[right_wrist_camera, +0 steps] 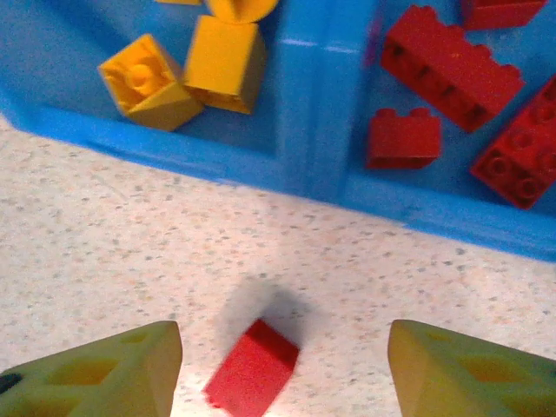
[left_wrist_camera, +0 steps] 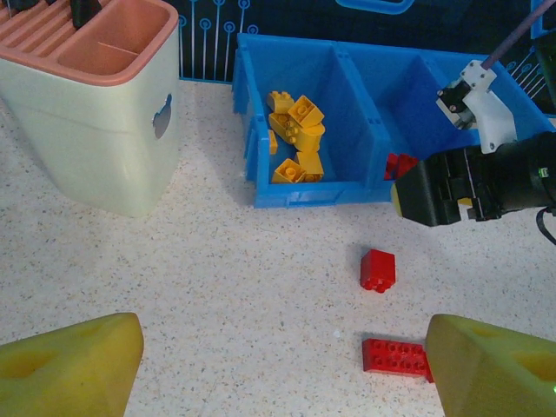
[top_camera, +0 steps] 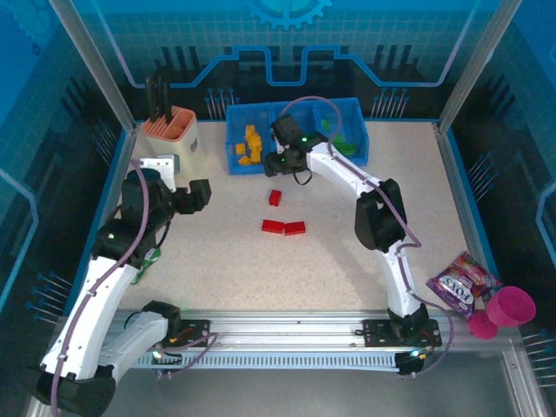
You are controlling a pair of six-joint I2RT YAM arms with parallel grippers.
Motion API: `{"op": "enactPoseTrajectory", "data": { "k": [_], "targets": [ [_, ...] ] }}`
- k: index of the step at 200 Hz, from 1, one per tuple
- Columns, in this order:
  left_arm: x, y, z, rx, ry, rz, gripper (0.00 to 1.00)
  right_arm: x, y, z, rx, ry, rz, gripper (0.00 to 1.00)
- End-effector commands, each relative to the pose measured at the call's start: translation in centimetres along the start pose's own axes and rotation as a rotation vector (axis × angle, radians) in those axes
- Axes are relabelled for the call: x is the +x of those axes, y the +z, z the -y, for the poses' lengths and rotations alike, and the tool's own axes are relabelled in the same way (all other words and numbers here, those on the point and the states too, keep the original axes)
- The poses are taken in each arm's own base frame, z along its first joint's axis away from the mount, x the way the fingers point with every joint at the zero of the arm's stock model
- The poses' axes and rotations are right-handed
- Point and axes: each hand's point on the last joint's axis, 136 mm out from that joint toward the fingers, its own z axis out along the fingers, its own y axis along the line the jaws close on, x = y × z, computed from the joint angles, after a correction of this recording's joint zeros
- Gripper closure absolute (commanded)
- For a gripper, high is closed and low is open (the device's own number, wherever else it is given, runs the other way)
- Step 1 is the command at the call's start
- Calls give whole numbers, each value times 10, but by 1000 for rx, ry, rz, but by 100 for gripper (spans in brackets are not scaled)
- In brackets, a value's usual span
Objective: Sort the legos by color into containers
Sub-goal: Pick up the lego from the center of the table.
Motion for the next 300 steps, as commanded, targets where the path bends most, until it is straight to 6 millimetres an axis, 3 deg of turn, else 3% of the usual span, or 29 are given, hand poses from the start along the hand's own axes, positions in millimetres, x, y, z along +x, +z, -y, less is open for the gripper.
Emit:
{"op": "enactPoseTrajectory", "data": {
  "k": [1,35,80,99,105,139,153,192,214,246,274,300],
  "targets": [
    [-5,-5,1,12,31,8,13,17,10,-8,36,98,-23,30],
    [-4,-6,1,20,37,13,11,44,29,-15,67,122,-73,26],
    [-3,-6,1,23,44,22,9,62,38,-9,129,146,-106,23],
    [-4,-6,2,27,42,28,8,64,42,-13,119,153,-119,23],
    [-4,-6,3,29,42,30,8,74,54,-12,132,151,-150,24],
    [-6,-7,1,21,45,38,7,94,68,-13,151,137,-208,26],
    [-6,-8,1,21,45,39,7,101,70,-11,159,136,-223,31],
    [-8,-9,1,21,46,42,7,110,69,-7,158,126,-236,59],
    [-7,-8,0,13,52,39,6,113,61,-3,154,86,-240,66],
    [-6,-6,-2,1,62,35,6,79,15,16,143,-16,-150,70],
    [-5,-1,1,22,66,35,6,34,-19,40,156,-70,-48,71],
    [-7,4,-1,7,69,25,5,-3,-24,59,171,-96,5,71]
  ]
}}
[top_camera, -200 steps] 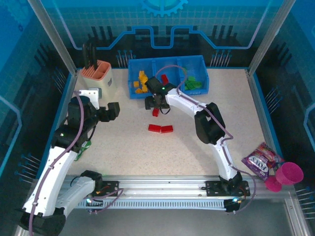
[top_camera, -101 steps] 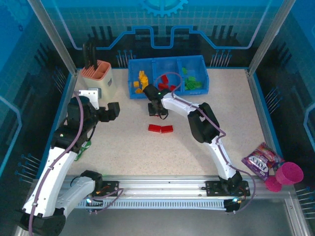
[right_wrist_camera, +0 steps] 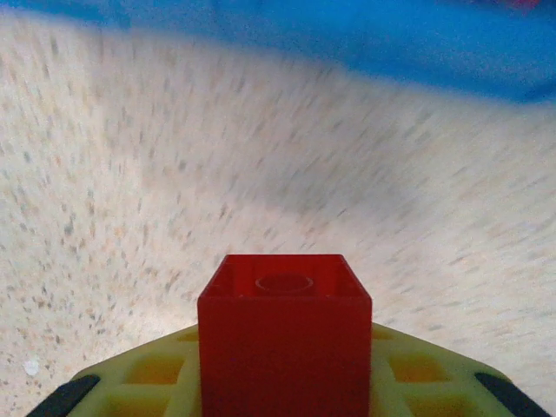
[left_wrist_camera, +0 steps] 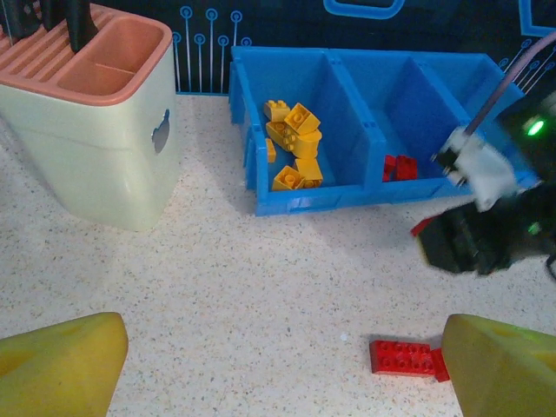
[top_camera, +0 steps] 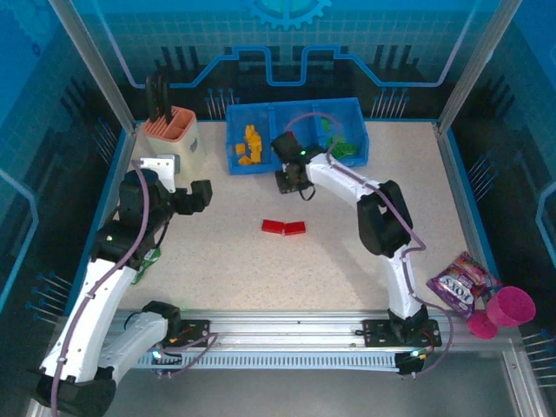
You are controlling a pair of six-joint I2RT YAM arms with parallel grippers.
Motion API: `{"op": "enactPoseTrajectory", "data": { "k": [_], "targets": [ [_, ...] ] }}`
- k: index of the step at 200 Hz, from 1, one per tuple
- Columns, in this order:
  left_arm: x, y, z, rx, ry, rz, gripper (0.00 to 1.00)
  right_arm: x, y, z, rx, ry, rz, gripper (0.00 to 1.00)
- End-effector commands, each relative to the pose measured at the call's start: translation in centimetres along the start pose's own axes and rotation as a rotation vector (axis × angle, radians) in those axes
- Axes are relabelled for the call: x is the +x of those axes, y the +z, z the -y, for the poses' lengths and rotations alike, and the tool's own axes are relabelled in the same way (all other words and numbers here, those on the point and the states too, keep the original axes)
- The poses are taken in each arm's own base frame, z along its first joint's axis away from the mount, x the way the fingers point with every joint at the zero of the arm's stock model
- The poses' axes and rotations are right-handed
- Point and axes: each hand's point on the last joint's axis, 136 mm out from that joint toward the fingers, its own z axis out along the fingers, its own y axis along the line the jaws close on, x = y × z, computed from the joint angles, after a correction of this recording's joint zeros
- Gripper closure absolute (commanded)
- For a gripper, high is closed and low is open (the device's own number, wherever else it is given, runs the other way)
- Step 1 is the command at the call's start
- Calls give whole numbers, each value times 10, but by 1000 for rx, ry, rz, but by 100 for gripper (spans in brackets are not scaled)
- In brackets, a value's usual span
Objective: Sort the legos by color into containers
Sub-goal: Pick up the lego from the center of the table, then place the lego in the container.
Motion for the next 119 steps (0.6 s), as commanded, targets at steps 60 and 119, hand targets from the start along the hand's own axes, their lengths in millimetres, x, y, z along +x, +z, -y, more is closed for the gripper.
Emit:
{"op": "enactPoseTrajectory", "data": {
  "k": [60,119],
  "targets": [
    [-7,11,-7,-34,44,2,4,-102,26,43,13,-66,134,71],
    [-7,15,-10,-53,55,-7,2,-111,49,57,-51,-21,144,65]
  ]
}}
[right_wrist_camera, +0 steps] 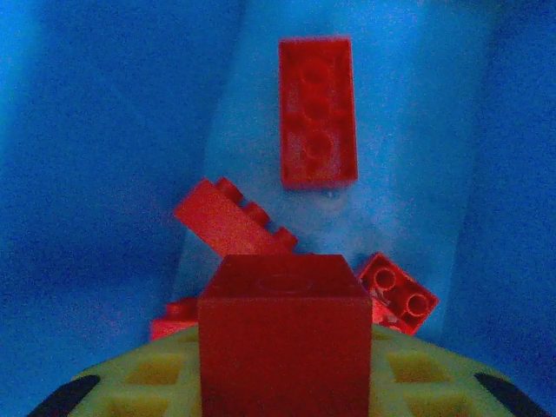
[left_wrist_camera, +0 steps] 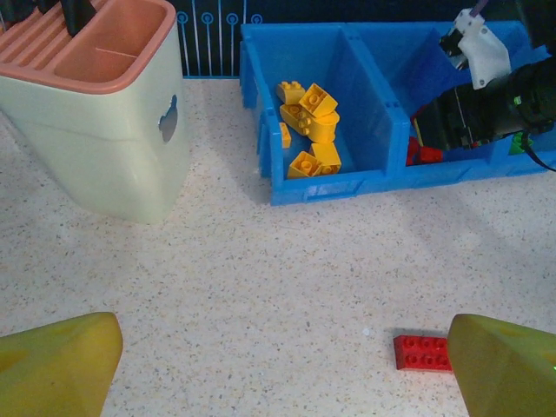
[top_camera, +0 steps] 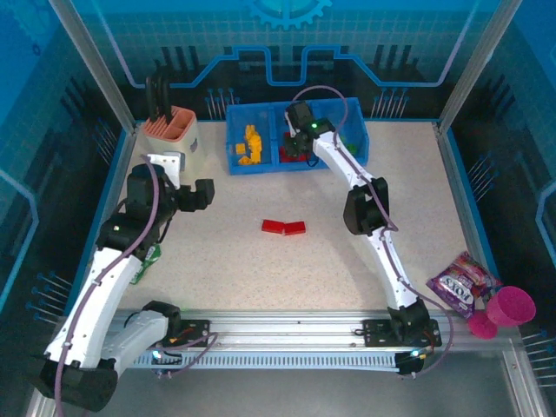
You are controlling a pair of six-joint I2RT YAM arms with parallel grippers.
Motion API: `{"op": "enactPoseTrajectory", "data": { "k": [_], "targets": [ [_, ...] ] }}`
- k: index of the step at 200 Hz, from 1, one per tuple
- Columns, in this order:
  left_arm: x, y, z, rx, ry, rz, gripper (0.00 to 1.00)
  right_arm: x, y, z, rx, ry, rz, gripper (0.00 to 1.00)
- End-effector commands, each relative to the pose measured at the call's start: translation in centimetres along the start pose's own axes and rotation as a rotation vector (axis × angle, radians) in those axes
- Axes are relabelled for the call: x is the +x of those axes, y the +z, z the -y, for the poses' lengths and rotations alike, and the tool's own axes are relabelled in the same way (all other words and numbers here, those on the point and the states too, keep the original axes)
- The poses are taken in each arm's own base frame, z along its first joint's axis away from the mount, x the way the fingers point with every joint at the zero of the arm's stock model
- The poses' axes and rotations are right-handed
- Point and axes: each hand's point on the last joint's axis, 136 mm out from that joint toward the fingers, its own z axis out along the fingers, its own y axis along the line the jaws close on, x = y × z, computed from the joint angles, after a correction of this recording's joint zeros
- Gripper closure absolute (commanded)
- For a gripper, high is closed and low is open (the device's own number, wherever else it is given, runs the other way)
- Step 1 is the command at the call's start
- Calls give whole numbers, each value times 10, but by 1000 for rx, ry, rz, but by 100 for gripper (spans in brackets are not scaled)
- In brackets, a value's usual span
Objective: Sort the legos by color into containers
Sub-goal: Place the lego in the container, then pick up the lego from the center of the table.
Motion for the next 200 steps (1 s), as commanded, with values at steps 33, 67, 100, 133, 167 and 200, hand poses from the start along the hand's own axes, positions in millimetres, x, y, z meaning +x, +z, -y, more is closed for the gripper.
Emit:
{"op": "enactPoseTrajectory", "data": {
  "k": [33,67,100,133,167,200],
  "targets": [
    [-14,2,-1,-5,3,22,2,-3,-18,7,-62,-3,13,52],
    [-15,1,-1,-1,1,31,2,-9,-38,-4,-90,-44,45,46],
    [-15,-1,-2,-4,0,36,1,-16,-64,-21,-110,-112,79,42],
    [-14,-4,-2,-7,7,42,1,-15,-109,-42,-136,-238,103,40],
    [-15,-11,-3,-7,46,57,1,35,-147,-56,-154,-501,9,44],
    [-3,-10,5,43,70,40,1,130,-179,-78,-367,-805,-140,18]
  ]
}}
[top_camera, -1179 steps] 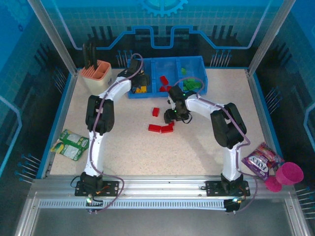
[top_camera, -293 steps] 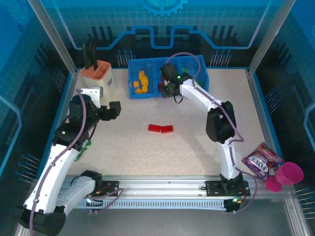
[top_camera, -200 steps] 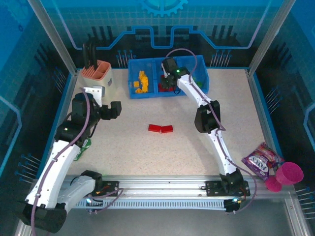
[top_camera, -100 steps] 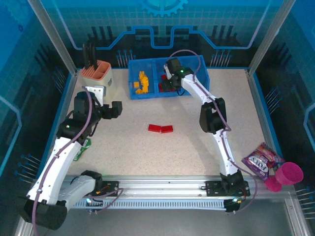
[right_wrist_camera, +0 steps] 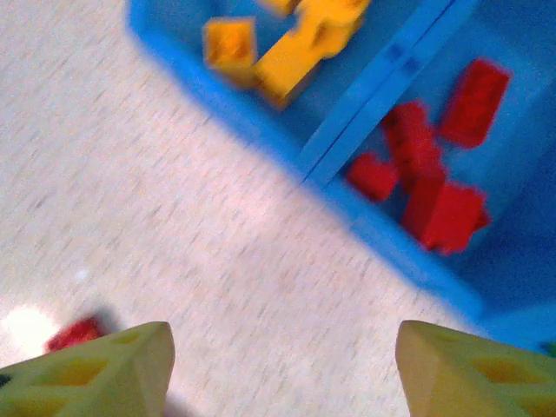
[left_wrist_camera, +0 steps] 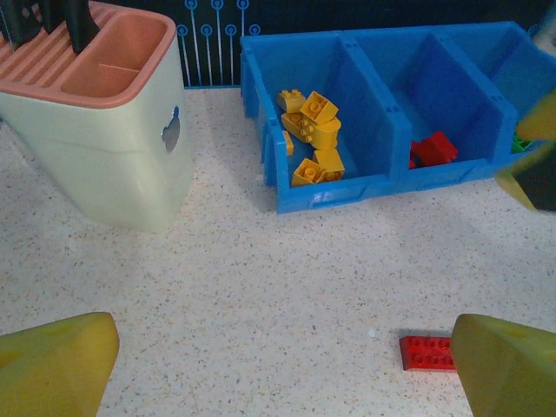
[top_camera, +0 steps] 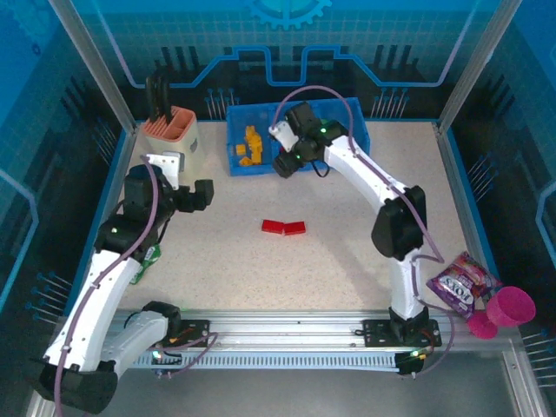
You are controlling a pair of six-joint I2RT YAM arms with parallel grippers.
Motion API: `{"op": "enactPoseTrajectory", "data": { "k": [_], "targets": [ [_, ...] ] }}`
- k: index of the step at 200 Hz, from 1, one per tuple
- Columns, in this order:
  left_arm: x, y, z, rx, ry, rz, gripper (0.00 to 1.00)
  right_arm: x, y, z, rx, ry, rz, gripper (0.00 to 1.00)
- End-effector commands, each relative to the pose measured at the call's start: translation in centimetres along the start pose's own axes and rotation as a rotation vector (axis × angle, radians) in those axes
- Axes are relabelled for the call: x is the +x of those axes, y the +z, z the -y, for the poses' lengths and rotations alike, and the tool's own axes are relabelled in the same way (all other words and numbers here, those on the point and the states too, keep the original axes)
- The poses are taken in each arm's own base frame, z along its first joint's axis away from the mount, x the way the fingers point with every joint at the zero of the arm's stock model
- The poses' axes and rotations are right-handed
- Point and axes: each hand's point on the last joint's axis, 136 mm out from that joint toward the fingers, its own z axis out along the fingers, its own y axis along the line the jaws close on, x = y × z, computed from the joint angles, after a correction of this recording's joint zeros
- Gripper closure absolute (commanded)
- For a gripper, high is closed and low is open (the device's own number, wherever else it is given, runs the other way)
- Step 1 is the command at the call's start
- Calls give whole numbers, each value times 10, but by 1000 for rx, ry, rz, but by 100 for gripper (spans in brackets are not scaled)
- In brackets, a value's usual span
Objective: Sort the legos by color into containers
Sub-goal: Pick up the lego from the center of the table.
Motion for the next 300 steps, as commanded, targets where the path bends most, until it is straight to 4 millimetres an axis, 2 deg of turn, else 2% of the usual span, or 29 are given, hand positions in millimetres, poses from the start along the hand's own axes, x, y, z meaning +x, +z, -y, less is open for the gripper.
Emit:
{"op": "enactPoseTrajectory", "data": {
  "k": [1,9,23,53,123,173,190,200,210,226,234,262,282,300],
  "targets": [
    [1,-3,5,39,36,18,1,61,-18,-55,-203,-281,-112,18],
    [3,-3,6,46,37,23,1,79,-18,-71,-247,-370,-112,14],
    [6,-1,8,64,37,25,1,102,-16,-83,-272,-462,-98,9],
    [9,0,8,68,39,23,1,128,-2,-92,-289,-589,-125,6],
    [17,9,2,39,58,19,1,141,44,-100,-324,-682,-178,2],
    [19,16,-3,28,49,12,1,148,71,-105,-316,-724,-219,3],
    [19,17,-4,25,45,14,1,156,81,-102,-291,-765,-263,8],
    [20,18,-5,24,43,12,1,160,86,-101,-286,-778,-277,15],
    [20,18,-5,22,42,12,1,161,88,-100,-280,-778,-278,29],
    [20,17,-6,19,41,11,1,162,90,-100,-276,-784,-286,59],
    [21,18,-6,19,40,9,1,164,92,-98,-265,-795,-298,68],
    [19,17,-7,17,41,15,1,151,91,-78,-155,-816,-288,80],
    [20,18,-7,18,37,14,1,125,79,-47,-52,-772,-229,84],
    [20,19,-5,25,35,14,1,92,65,-11,54,-713,-145,84]
  ]
}}
